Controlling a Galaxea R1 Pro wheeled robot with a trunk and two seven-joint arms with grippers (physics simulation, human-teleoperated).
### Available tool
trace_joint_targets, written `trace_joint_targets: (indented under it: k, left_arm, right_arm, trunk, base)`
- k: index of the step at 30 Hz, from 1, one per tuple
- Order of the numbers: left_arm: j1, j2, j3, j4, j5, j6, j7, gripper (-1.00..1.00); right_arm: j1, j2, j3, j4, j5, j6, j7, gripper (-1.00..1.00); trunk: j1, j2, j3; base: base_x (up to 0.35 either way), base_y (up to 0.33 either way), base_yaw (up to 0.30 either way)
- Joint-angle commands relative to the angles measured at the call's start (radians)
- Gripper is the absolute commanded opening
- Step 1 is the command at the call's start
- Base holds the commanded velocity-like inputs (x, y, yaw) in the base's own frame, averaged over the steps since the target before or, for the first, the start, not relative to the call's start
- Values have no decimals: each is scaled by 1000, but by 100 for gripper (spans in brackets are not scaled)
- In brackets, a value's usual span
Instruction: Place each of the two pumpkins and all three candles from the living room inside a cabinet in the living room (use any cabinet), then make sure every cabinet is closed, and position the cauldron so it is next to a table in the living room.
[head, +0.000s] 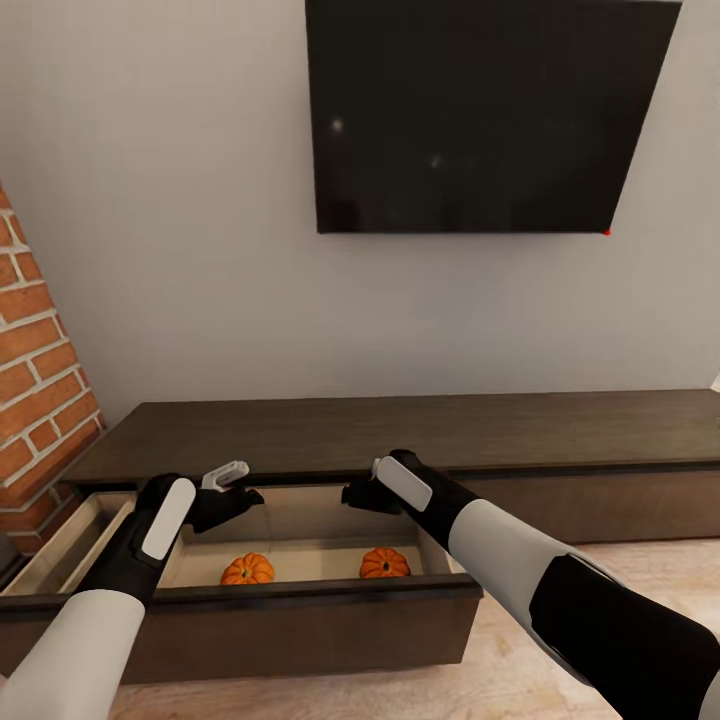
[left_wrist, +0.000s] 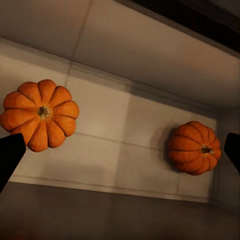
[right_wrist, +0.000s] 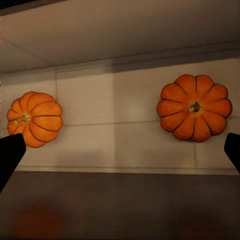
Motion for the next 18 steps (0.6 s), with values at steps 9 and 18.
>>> trace_joint_targets:
  k: [9, 18]
  left_arm:
    - [0, 3, 21, 14, 19, 5, 8, 100]
    - [0, 31, 34, 17, 37, 6, 3, 100]
  right_arm:
    - [-1, 0, 5, 2, -38, 1, -7, 100]
    - [-1, 0, 5, 3, -39, -1, -4, 100]
  trunk:
    - [-3, 1, 26]
    - [-7, 3, 61]
  base:
    - [0, 0, 0]
    - [0, 0, 0]
